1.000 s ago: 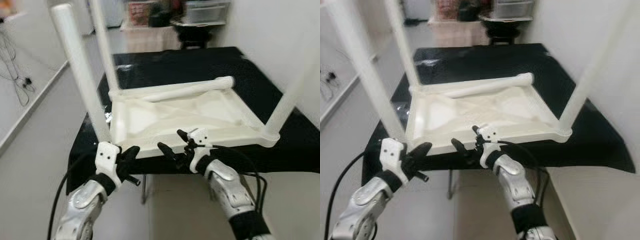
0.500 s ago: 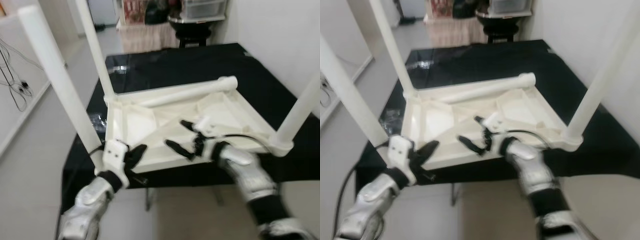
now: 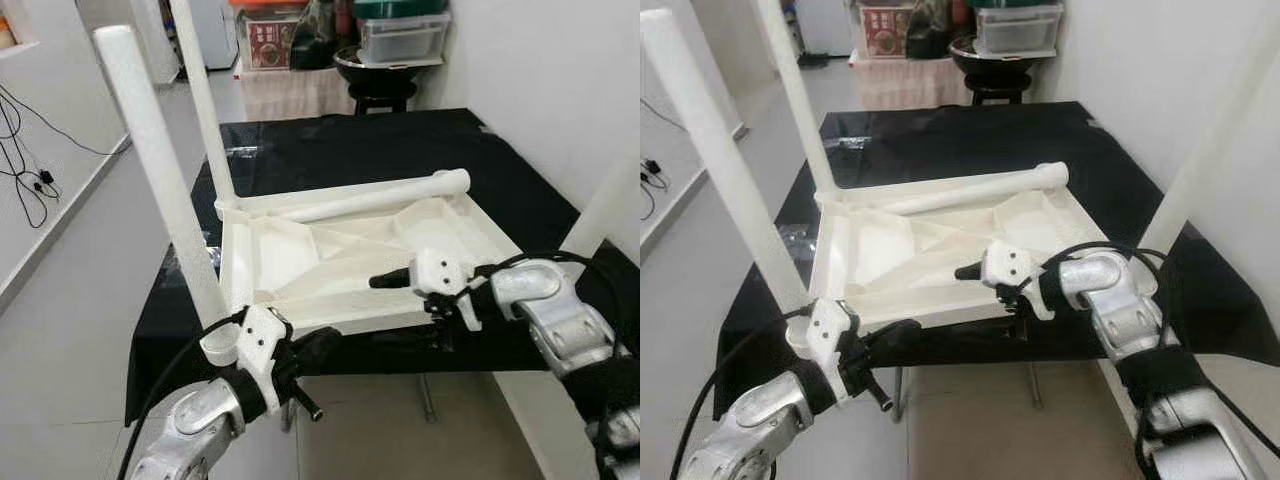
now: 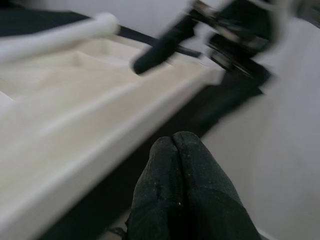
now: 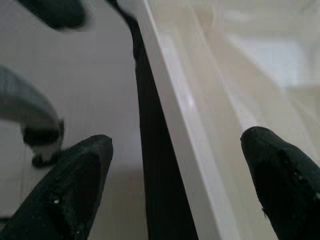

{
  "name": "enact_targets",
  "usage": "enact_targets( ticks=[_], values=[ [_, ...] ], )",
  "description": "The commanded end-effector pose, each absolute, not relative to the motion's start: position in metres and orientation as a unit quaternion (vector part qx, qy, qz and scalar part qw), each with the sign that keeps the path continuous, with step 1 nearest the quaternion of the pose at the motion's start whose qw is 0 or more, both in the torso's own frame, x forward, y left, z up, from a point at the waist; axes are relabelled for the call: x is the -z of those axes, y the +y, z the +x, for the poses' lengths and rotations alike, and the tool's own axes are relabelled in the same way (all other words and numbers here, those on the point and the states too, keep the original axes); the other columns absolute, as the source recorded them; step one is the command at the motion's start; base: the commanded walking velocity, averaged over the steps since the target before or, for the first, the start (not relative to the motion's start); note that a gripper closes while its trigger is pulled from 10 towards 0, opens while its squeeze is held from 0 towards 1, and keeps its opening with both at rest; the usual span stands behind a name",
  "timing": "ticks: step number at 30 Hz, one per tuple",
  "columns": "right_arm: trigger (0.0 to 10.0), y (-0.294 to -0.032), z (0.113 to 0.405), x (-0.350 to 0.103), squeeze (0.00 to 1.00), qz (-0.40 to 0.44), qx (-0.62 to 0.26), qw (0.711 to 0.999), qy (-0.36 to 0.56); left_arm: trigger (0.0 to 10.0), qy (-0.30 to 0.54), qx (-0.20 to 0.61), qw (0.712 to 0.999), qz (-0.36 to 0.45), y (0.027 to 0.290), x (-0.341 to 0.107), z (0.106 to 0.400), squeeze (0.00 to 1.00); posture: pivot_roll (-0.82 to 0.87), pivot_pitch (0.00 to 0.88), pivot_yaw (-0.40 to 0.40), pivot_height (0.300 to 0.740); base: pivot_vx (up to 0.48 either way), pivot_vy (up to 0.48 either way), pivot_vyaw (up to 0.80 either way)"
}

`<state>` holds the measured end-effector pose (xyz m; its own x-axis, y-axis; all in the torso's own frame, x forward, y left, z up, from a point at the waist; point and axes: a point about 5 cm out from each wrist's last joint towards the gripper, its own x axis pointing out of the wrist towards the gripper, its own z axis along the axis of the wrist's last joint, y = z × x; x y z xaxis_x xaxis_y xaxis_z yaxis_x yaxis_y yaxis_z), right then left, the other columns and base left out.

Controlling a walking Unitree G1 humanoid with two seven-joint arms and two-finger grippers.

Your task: Building children table

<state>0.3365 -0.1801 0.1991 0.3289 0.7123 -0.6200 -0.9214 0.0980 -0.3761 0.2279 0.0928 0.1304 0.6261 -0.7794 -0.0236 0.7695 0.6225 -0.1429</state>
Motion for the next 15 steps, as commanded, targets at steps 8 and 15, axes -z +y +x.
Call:
enact_targets(
  ticks=[8, 15],
  values=[
    [10.0, -0.198, 0.352, -0.182, 0.0, -0.428, -0.482, 0.718, 0.262, 10.0, 0.058, 0.416, 0.905, -0.07, 0.102, -0.124, 0.217, 0.0, -0.05, 0.116, -0.012, 0.74, 0.0, 0.0, 0.0],
    [10.0, -0.192, 0.366, -0.187, 0.0, -0.408, -0.448, 0.742, 0.289, 10.0, 0.055, 0.407, 0.908, -0.077, 0.104, -0.127, 0.214, 0.0, -0.04, 0.13, -0.015, 0.74, 0.0, 0.0, 0.0]
  ],
)
